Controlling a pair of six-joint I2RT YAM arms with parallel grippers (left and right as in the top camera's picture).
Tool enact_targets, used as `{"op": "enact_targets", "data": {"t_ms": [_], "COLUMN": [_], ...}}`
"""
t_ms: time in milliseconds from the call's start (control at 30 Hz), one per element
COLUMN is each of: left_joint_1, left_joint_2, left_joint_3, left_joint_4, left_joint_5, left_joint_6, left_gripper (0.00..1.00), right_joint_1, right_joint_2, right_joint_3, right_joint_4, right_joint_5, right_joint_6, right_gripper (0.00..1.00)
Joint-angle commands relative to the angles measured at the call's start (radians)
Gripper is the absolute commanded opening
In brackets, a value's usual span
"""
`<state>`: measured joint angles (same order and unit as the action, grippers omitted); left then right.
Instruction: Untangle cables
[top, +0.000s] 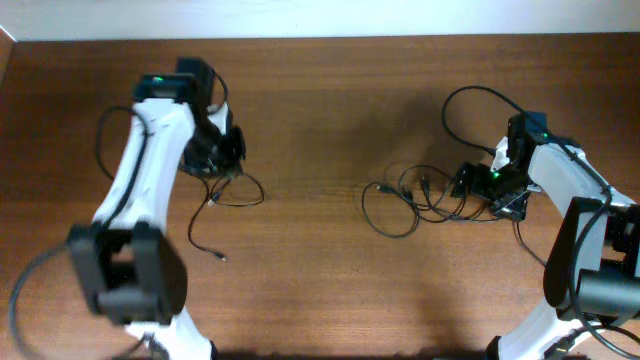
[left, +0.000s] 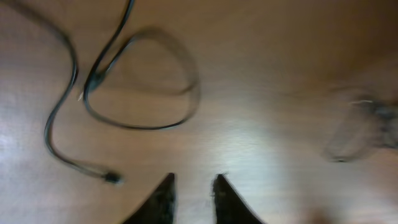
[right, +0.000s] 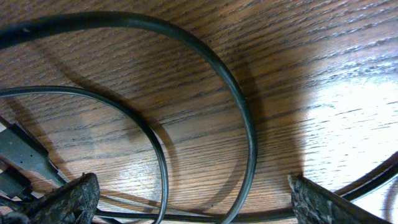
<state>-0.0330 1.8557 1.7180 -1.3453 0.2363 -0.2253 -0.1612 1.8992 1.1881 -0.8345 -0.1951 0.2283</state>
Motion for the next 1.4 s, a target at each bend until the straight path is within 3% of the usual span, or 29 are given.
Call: {"op": "enact_targets", "data": {"t_ms": [0,133,300,433,533,933,1033,1067,1100,1133,1167,1200,1300,1367], "left_joint_1": [-0.001,-0.068,-0.178,-0.277,-0.332,-0.362,-0.362,-0.362,-0.362,-0.362,-0.362,-0.362,-0.362,-0.362], "left_joint_2": [-0.156,-0.180,-0.180,-0.179,-0.179,-0.179,-0.179,-0.179,-0.179,-0.179,-0.179,-0.179,-0.179,-0.179], "left_joint_3": [0.042,0.029,-0.019,-0.064,-0.105,-0.121,-0.121,-0.121,-0.121,-0.121,-0.121,-0.121,-0.121,-0.121], "left_joint_4": [0.024,-0.021,0.053,0.103,0.111,0.122,0.122,0.122,0.122,0.122,0.122,0.122,0.122,0.122], "left_joint_5": [0.129,0.134,0.134,0.052,-0.028,-0.080,-0.080,-0.080,-0.080,-0.080,-0.080,-0.080,-0.080,-0.080], "left_joint_6": [-0.050,-0.050,-0.050,-0.050,-0.050,-0.050,-0.050,-0.050,-0.050,-0.050,-0.050,-0.050,-0.050,-0.050], "left_gripper": [0.41,0.75,0.80,0.71,0.99,0.99,0.99,0.99,0.99,0.99,0.99,0.99,0.99,0.99], "right_joint_1": [-0.003,-0.003,-0.003,-0.003,-0.003,-0.003,-0.003,-0.004,-0.010,-0.018,-0.023,-0.029,-0.028,-0.029], "right_joint_2": [0.007,0.007,0.007,0.007,0.007,0.007,0.007,0.007,0.005,-0.001,-0.013,-0.025,-0.038,-0.038], "right_joint_3": [-0.004,-0.004,-0.004,-0.004,-0.004,-0.005,-0.004,-0.004,0.007,0.032,0.068,0.130,0.328,0.368], "right_joint_4": [0.004,0.004,0.004,0.004,0.004,0.021,-0.185,-0.221,-0.249,-0.285,-0.335,-0.418,-0.657,-0.668], "right_joint_5": [-0.030,-0.030,-0.030,-0.030,-0.030,-0.042,-0.264,-0.299,-0.346,-0.441,-0.518,-0.526,-0.333,-0.271], "right_joint_6": [-0.011,-0.011,-0.011,-0.011,-0.011,-0.010,-0.010,-0.011,-0.033,-0.130,-0.232,-0.243,-0.243,-0.245], "right_gripper": [0.98,0.99,0.98,0.98,0.99,0.99,0.98,0.87,0.49,0.98,0.98,0.98,0.98,0.98]}}
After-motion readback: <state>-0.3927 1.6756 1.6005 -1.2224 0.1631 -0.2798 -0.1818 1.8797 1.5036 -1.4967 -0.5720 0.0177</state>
